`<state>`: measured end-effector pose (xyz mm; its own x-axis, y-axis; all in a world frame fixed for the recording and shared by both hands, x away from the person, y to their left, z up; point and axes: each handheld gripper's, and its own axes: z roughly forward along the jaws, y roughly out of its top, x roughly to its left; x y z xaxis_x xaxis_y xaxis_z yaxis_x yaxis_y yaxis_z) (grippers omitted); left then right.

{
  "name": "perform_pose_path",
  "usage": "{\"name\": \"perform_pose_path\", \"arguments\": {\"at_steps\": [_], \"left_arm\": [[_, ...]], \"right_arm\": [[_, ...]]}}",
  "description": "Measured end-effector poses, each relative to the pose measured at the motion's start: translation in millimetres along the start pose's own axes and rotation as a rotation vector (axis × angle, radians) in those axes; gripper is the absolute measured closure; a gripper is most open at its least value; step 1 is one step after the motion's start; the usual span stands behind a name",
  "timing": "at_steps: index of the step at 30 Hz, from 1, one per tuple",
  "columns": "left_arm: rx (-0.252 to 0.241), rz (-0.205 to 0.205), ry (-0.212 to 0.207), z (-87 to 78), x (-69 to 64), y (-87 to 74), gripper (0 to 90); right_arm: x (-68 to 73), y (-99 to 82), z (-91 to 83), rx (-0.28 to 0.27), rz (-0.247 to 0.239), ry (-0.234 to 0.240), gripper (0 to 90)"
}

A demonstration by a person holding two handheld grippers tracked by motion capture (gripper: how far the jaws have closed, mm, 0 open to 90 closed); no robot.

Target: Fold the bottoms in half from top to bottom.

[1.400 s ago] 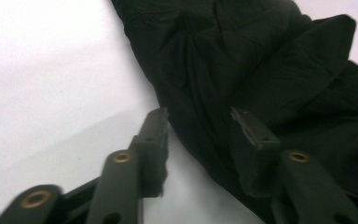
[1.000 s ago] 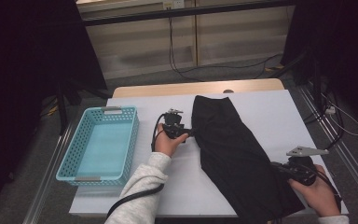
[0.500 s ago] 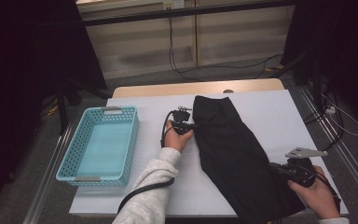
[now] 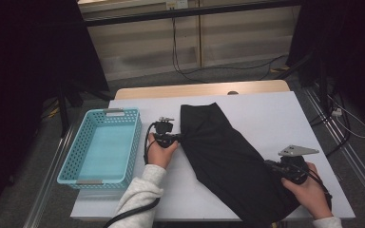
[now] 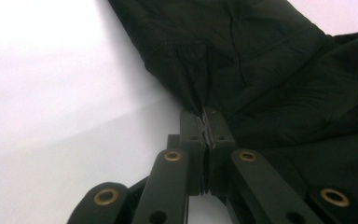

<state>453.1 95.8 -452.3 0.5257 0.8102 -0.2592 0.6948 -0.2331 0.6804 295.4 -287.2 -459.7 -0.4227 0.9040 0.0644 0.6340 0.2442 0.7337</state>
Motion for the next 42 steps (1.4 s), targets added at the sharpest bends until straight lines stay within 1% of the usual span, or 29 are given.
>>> {"name": "perform_pose_path", "arguments": {"at_steps": [3, 5, 6, 8, 11, 12, 14, 16, 18, 20, 22, 23, 24, 25, 27, 28, 29, 30, 31, 32, 33, 34, 35, 36, 37, 38, 39, 41, 42], "left_arm": [[-0.004, -0.008, 0.006, -7.8, 3.9, -8.3, 87.9], [-0.008, -0.002, 0.007, -9.9, 4.3, -12.3, 87.7], [-0.017, 0.004, 0.007, -10.7, 3.6, -14.4, 87.5], [-0.015, 0.019, 0.009, -10.3, 2.2, -16.4, 87.4], [-0.02, 0.029, 0.006, -9.5, 0.9, -17.9, 86.3], [-0.021, 0.032, 0.007, -9.0, 0.7, -18.5, 86.1], [-0.025, 0.033, 0.002, -8.1, 0.4, -19.8, 85.7], [-0.029, 0.032, -0.003, -7.7, 0.8, -20.7, 85.3], [-0.035, 0.034, -0.008, -7.4, 0.8, -21.8, 84.3], [-0.041, 0.033, -0.012, -6.8, 0.4, -22.8, 83.4], [-0.037, 0.035, -0.015, -6.6, 1.2, -22.1, 82.3], [-0.036, 0.037, -0.017, -6.8, 1.4, -21.8, 82.3], [-0.038, 0.038, -0.017, -6.6, 1.4, -21.6, 82.3], [-0.039, 0.04, -0.017, -6.7, 1.5, -21.4, 82.0], [-0.041, 0.044, -0.021, -7.3, 1.3, -20.6, 81.6], [-0.049, 0.042, -0.02, -7.1, 0.6, -20.3, 81.5], [-0.051, 0.042, -0.02, -7.2, 0.0, -20.1, 81.5], [-0.054, 0.045, -0.02, -7.0, -0.3, -20.0, 81.3], [-0.052, 0.048, -0.025, -6.9, -0.3, -19.8, 80.3], [-0.054, 0.048, -0.028, -6.7, -0.6, -19.5, 78.8], [-0.059, 0.046, -0.027, -6.1, -1.2, -19.3, 75.5], [-0.061, 0.057, -0.028, -6.0, -1.5, -18.6, 73.0], [-0.07, 0.061, -0.029, -5.6, -1.9, -18.2, 68.0], [-0.075, 0.059, -0.033, -5.3, -2.5, -17.8, 63.8], [-0.077, 0.058, -0.037, -5.3, -2.9, -17.3, 61.3], [-0.085, 0.071, -0.037, -5.4, -2.7, -16.6, 57.2], [-0.102, 0.069, -0.037, -4.7, -3.5, -16.3, 51.5], [-0.106, 0.072, -0.044, -4.5, -2.9, -15.4, 45.4], [-0.107, 0.076, -0.047, -4.3, -2.6, -15.1, 42.6]], "right_arm": [[-1.9, 6.1, 3.9, -0.008, -0.001, -0.019, 85.6], [-3.7, 6.2, 2.8, -0.011, 0.01, -0.029, 78.8], [-4.1, 5.6, 1.3, -0.014, 0.009, -0.035, 78.6], [-4.6, 2.7, -3.7, -0.008, 0.018, -0.032, 73.3], [-2.4, -2.5, -11.9, -0.001, 0.015, -0.02, 71.4], [-1.5, -4.3, -15.1, -0.001, 0.012, -0.023, 70.0], [-0.9, -7.6, -21.6, 0.003, 0.017, -0.028, 66.6], [-0.7, -10.1, -25.3, 0.01, 0.017, -0.026, 65.2], [1.9, -13.2, -28.8, 0.009, 0.018, -0.011, 63.5], [6.5, -14.6, -32.1, 0.004, 0.016, 0.017, 64.4], [10.3, -14.4, -35.5, 0.005, 0.005, 0.01, 67.8], [11.2, -15.0, -35.6, 0.013, -0.002, 0.008, 67.8], [11.4, -16.4, -33.6, 0.025, -0.006, -0.013, 69.4], [10.5, -18.3, -31.2, 0.039, -0.011, -0.03, 76.6], [7.9, -22.1, -28.5, 0.052, -0.004, -0.03, 89.0], [6.7, -23.2, -28.6, 0.057, -0.007, -0.04, 89.9], [4.2, -24.5, -30.8, 0.058, 0.008, -0.038, 90.0], [1.6, -25.0, -33.4, 0.07, 0.02, -0.024, 90.0], [-0.7, -25.7, -36.5, 0.069, 0.031, -0.033, 90.0], [-2.5, -26.7, -38.8, 0.064, 0.045, -0.042, 90.0], [-4.7, -28.9, -41.2, 0.061, 0.051, -0.041, 88.3], [-5.8, -30.2, -41.8, 0.065, 0.052, -0.027, 84.7], [-6.3, -31.9, -42.4, 0.067, 0.056, -0.035, 76.1], [-6.6, -32.6, -42.7, 0.06, 0.052, -0.054, 73.2], [-7.4, -31.9, -42.9, 0.064, 0.05, -0.041, 72.0], [-7.4, -30.4, -43.4, 0.057, 0.059, -0.032, 68.4], [-7.8, -28.8, -44.0, 0.039, 0.063, -0.037, 64.3], [-9.6, -25.9, -43.7, 0.02, 0.073, -0.029, 65.0], [-10.2, -24.8, -43.0, 0.01, 0.083, -0.034, 63.9]]}}
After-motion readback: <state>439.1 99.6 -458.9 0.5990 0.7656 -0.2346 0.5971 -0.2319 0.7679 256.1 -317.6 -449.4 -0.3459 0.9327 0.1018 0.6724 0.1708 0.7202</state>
